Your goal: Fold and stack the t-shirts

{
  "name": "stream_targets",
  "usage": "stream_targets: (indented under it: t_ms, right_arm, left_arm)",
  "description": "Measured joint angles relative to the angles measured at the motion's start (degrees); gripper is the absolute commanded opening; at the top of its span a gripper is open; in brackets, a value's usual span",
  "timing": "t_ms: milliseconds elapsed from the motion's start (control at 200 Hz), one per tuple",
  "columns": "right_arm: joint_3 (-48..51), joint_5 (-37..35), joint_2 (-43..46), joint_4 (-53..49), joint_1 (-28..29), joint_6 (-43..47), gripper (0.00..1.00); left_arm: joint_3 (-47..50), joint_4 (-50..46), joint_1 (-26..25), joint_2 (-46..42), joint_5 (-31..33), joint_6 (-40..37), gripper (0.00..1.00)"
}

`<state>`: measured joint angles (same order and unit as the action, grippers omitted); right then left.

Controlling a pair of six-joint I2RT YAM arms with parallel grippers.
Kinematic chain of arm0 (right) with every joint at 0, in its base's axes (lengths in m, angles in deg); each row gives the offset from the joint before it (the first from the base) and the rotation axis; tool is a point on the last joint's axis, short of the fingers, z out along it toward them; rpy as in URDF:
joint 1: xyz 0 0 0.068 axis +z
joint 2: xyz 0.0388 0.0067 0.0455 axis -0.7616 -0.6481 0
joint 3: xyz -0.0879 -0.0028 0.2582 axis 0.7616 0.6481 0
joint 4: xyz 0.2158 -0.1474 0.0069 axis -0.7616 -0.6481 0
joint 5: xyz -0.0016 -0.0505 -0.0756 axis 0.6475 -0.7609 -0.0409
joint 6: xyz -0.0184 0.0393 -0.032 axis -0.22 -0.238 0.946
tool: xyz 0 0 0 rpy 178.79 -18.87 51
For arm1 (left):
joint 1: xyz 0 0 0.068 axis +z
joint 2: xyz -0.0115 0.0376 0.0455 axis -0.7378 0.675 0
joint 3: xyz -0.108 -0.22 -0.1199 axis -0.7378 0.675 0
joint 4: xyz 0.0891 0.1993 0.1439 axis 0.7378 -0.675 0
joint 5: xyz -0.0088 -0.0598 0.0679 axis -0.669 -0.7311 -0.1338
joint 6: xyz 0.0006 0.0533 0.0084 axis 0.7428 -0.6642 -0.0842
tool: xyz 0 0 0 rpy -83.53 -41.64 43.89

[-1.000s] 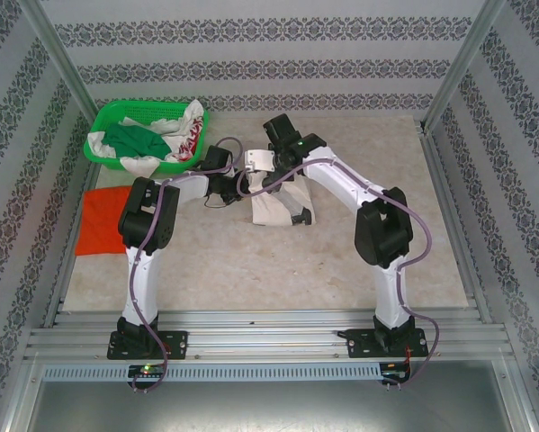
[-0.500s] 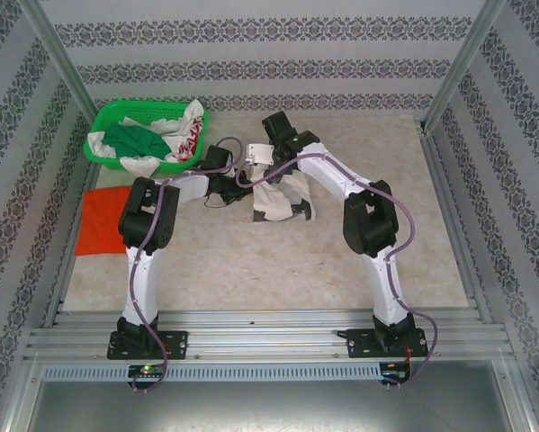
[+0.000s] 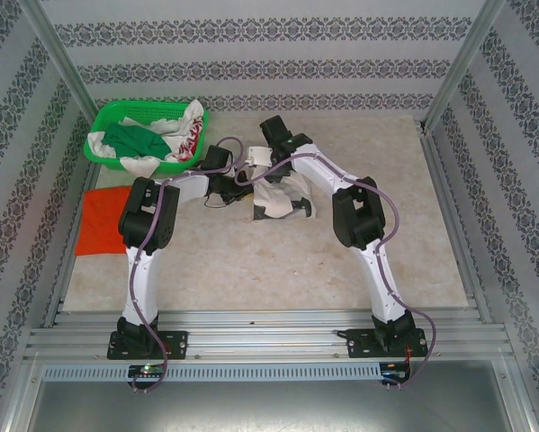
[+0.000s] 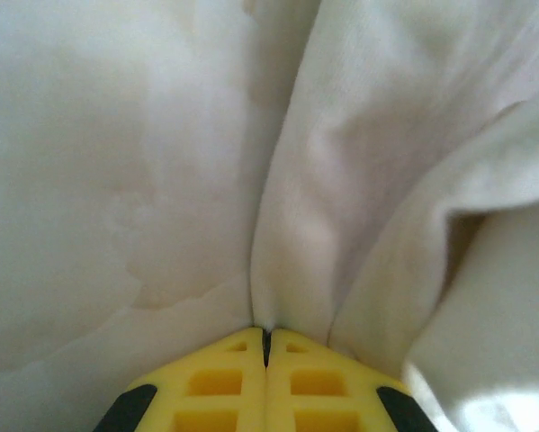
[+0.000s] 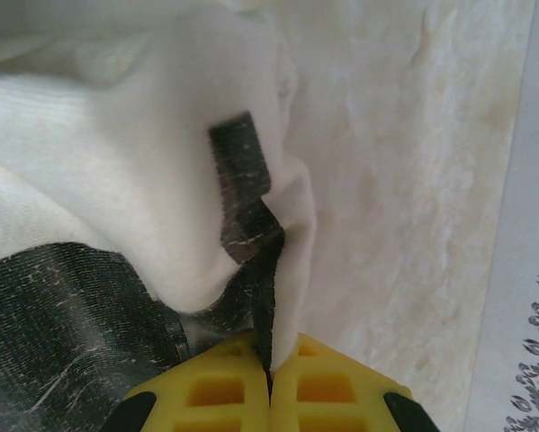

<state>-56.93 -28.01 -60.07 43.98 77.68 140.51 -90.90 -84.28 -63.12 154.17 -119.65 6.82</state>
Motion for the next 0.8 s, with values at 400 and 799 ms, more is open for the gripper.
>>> stream_targets:
  t_ms: [400,799]
  right_arm:
    - [3.26,-0.46,2.23,4.07,-0.35,-4.7,0.69]
    - [23.19,2.23,21.24,21.0,-4.2,-35.93,0.69]
  left_arm:
    - [2.78,1.95,0.0,-1.9,0.22,0.31,0.23]
    - [16.04,4.28,1.81,-13.2,4.5,4.04,0.67]
